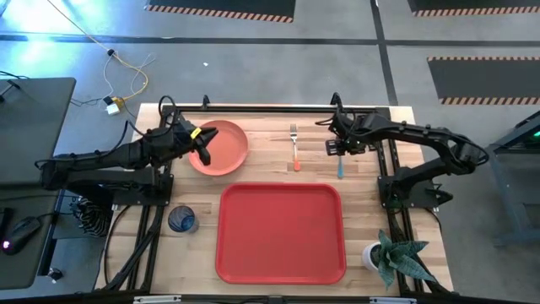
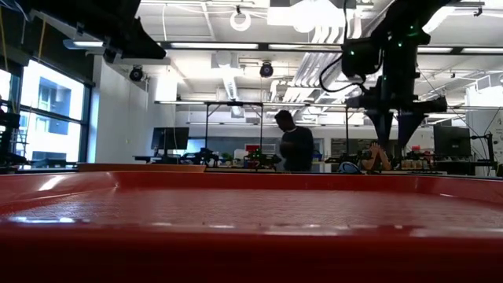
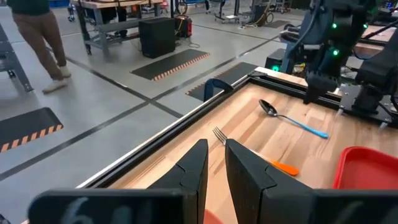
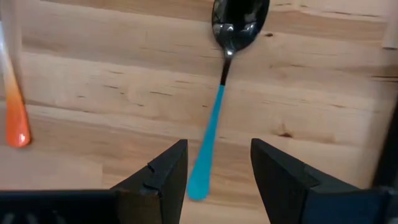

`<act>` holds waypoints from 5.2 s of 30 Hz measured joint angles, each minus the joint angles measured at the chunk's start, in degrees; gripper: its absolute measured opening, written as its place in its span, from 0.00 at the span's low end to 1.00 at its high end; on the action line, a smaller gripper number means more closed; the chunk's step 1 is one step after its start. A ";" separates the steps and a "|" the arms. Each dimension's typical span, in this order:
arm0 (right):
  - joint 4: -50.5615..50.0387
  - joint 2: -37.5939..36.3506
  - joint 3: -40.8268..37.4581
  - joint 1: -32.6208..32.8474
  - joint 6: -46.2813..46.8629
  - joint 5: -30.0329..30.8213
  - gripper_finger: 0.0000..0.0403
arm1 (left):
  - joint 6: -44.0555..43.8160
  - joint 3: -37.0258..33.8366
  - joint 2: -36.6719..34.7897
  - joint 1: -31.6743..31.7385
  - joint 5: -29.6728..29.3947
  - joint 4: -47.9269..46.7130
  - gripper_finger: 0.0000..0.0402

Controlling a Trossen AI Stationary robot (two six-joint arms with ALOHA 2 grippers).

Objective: Pick and place plate/cup/fork/spoon on tray
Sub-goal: Put the blue spoon on the red tray

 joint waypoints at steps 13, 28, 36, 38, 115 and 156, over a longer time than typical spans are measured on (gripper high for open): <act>12.79 0.00 -8.29 -2.35 -0.90 0.02 0.41 | 0.00 0.00 0.00 1.09 -0.02 0.01 0.12; 19.20 3.58 -10.63 -6.64 -6.15 0.11 0.41 | 0.00 0.00 0.00 1.09 -0.02 0.02 0.12; 18.99 9.97 -10.30 -6.60 -5.79 -0.40 0.41 | -0.04 0.00 0.00 1.09 -0.04 0.07 0.12; 18.99 10.60 -10.32 -6.58 -5.21 -0.48 0.38 | -0.07 0.00 0.00 1.09 -0.04 0.07 0.12; -1.73 10.32 14.86 48.57 61.32 3.21 0.00 | -0.64 -0.02 0.00 1.05 0.04 -5.08 0.12; 5.41 27.31 14.79 55.97 66.58 -5.19 0.00 | -1.55 -0.02 0.00 1.07 0.13 -6.24 0.12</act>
